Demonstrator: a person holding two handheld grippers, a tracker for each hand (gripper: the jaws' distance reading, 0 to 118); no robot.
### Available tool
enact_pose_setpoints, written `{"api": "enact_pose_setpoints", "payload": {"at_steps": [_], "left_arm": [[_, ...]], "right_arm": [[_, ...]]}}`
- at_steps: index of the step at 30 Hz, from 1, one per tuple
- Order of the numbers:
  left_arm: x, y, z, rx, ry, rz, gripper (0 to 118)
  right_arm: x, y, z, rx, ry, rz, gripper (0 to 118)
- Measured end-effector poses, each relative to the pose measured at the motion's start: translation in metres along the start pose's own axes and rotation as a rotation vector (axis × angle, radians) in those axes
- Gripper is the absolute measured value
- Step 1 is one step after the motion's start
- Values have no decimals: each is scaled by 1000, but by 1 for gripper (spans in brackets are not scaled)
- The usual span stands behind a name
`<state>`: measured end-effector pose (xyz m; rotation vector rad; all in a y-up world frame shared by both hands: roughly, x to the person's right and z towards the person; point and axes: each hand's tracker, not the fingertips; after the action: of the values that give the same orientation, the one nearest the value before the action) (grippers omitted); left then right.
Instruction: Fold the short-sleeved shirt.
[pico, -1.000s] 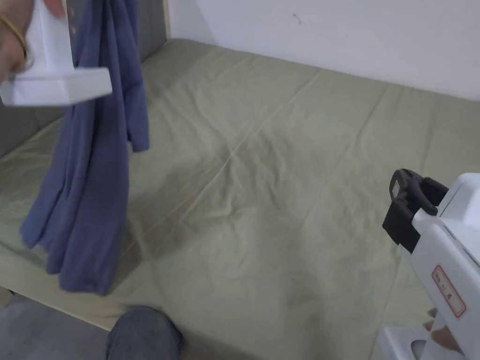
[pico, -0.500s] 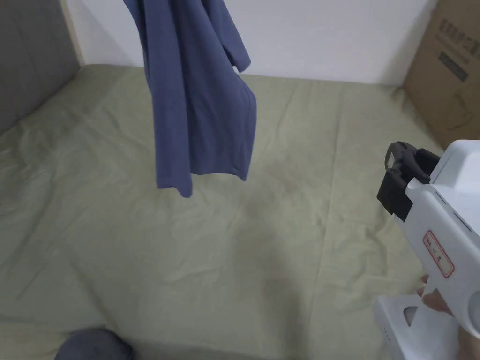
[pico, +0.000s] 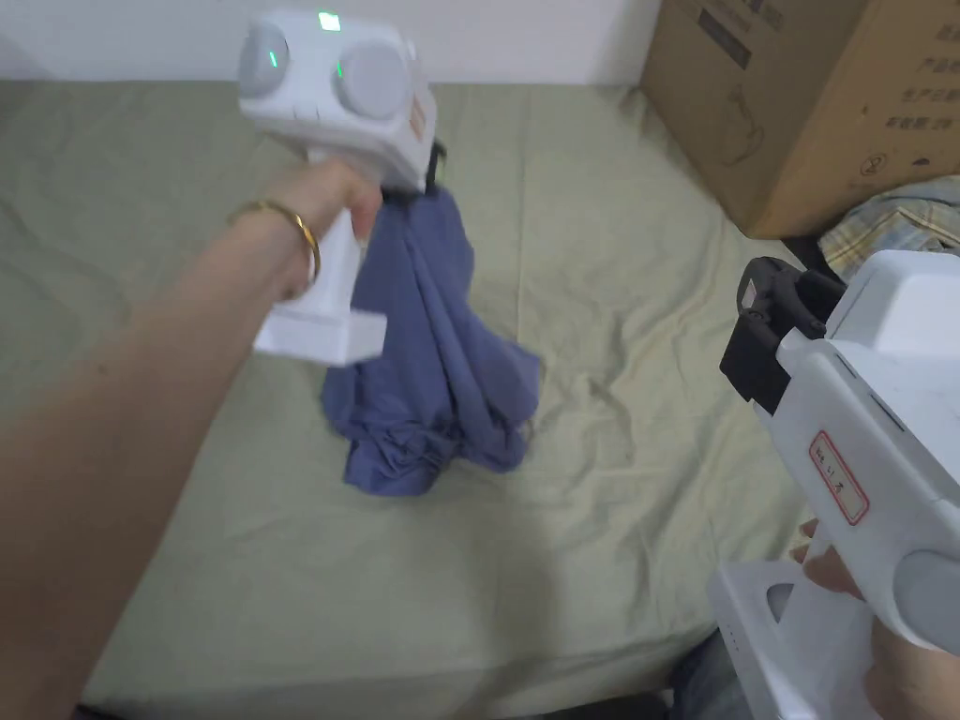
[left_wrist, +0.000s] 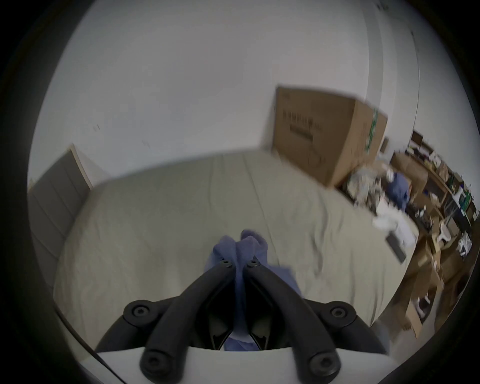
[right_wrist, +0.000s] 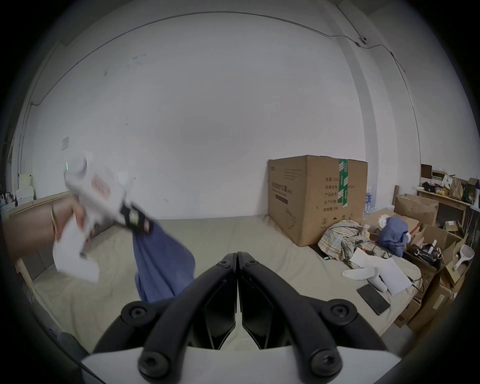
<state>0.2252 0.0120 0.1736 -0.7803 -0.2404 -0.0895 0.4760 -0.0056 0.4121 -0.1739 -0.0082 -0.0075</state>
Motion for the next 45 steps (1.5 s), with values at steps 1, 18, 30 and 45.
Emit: {"api": "enact_pose_setpoints", "payload": {"at_steps": [1, 18, 30, 45], "left_arm": [[6, -16, -17, -53, 6, -9, 0], [13, -101, -72, -58, -98, 145, 114], [-39, -121, 101, 586, 285, 157, 116], [-43, -203, 116, 554, 319, 160, 0]], "right_arm": [[2, -2, -1, -7, -3, -4, 0], [-3, -21, -26, -86, 7, -24, 0], [-42, -5, -33, -23, 98, 18, 0], [-62, -19, -28, -26, 141, 22, 0]]}}
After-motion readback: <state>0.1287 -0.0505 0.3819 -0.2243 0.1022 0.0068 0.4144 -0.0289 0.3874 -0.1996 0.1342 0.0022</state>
